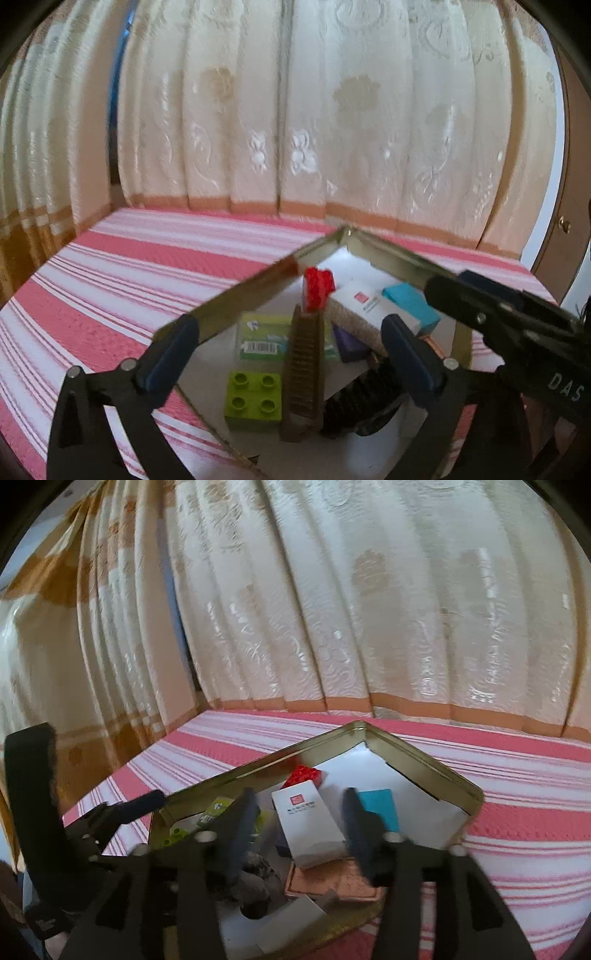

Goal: Organize rigid objects

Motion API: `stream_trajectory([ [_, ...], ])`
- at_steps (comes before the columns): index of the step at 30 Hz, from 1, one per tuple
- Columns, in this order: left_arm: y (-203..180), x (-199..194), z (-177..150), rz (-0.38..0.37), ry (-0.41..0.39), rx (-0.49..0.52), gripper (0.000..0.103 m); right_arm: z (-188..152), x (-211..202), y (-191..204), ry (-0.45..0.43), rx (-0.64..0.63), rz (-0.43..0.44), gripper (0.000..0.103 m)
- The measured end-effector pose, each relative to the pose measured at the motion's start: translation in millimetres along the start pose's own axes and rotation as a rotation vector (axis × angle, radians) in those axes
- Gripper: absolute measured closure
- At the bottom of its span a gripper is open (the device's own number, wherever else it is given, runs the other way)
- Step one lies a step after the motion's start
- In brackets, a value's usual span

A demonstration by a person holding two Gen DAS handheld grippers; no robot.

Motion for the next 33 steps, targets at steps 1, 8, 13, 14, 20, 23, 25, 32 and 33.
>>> stream_trajectory([
  [1, -1, -3, 0, 0.003, -0.009, 0.006, 0.0, -1, -4, -2, -0.007, 0.006, -0.008, 0.036],
  [8, 1, -18, 0, 0.094, -0.031, 0.026, 0.0, -3, -27, -1, -0.03, -0.017, -0.05, 0.024],
  [13, 7, -32, 1, 0.106, -0.024, 0.007, 0.0, -4, -39, -2, -0.036, -0.018, -0.068, 0.023],
  [14, 7, -35, 2, 0.103, -0.02, 0.008, 0.0, -3, -41, -2, -0.038, -0.019, -0.066, 0.023],
  [20, 9, -49, 7, 0.105, -0.033, 0.01, 0.0, 11, -55, 5, -0.077, -0.036, -0.057, 0.023],
  [23, 10, -51, 8, 0.1, -0.03, 0.007, 0.0, 14, -57, 7, -0.082, -0.042, -0.053, 0.023],
  [25, 12, -50, 8, 0.092, -0.025, -0.007, 0.0, 14, -57, 9, -0.079, -0.046, -0.051, 0.023],
  [32, 12, -49, 6, 0.114, -0.037, 0.014, 0.0, 10, -58, 8, -0.068, -0.053, -0.054, 0.023],
  [33, 11, -49, 6, 0.111, -0.036, 0.02, 0.0, 10, -59, 7, -0.069, -0.05, -0.055, 0.023],
])
Point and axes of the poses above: each gripper's, at about its wrist camera, not at the fingertips, and x roughly the way its jaws point, y to its left, z to its top, the point moved 5 cm from there along x, roughly the way its jaws point, and after that the axes turned 15 degrees about -x, right-handed, at the moved point
